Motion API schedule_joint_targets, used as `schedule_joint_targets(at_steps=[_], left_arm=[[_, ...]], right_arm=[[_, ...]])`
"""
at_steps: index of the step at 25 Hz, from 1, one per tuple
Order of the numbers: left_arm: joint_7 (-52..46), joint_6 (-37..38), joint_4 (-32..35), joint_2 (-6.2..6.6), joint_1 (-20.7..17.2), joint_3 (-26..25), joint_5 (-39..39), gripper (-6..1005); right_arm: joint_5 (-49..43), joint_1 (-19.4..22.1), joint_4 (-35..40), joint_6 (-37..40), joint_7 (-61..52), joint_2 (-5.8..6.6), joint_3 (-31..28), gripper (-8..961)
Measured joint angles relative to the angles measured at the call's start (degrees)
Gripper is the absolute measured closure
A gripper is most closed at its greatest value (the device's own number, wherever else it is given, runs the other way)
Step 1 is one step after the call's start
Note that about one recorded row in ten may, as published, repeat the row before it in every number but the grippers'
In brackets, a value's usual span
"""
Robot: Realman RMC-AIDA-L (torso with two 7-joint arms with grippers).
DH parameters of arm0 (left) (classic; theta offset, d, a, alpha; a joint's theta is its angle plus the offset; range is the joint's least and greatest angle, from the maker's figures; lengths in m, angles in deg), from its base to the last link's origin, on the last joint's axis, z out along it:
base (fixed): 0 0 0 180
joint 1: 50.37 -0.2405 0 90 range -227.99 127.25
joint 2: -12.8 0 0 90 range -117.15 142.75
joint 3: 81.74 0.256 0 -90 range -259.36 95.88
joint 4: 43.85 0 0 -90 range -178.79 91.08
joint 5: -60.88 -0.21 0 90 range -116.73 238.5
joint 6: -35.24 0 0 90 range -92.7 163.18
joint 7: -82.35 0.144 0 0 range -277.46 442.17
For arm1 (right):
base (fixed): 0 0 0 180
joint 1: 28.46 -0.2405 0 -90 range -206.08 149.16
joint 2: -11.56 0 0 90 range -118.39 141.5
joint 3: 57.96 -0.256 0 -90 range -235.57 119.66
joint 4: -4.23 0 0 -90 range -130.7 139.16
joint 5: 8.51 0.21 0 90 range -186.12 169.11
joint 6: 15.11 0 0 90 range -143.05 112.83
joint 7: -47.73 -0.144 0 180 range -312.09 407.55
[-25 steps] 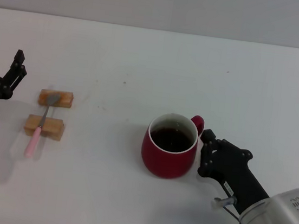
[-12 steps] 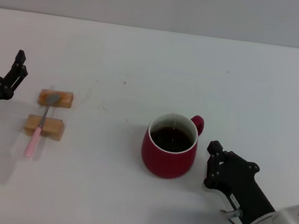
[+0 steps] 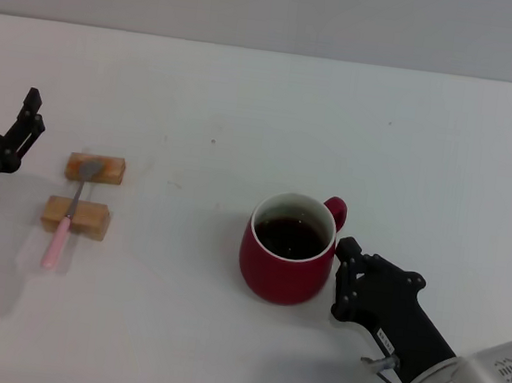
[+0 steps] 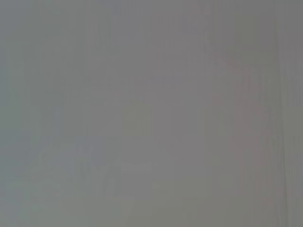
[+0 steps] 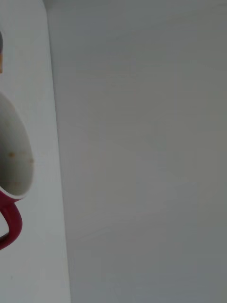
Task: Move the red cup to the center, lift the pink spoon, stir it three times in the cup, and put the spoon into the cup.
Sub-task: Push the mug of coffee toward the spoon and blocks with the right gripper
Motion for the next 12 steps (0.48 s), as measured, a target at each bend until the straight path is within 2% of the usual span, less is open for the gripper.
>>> schedule_joint_targets(at_steps=[12], left_arm=[[0.0,-0.1,0.0,0.0,0.4,0.0,0.3,157]], right_arm=[[-0.1,-2.1,0.0,-1.4,0.0,-0.03,-0.4,953]])
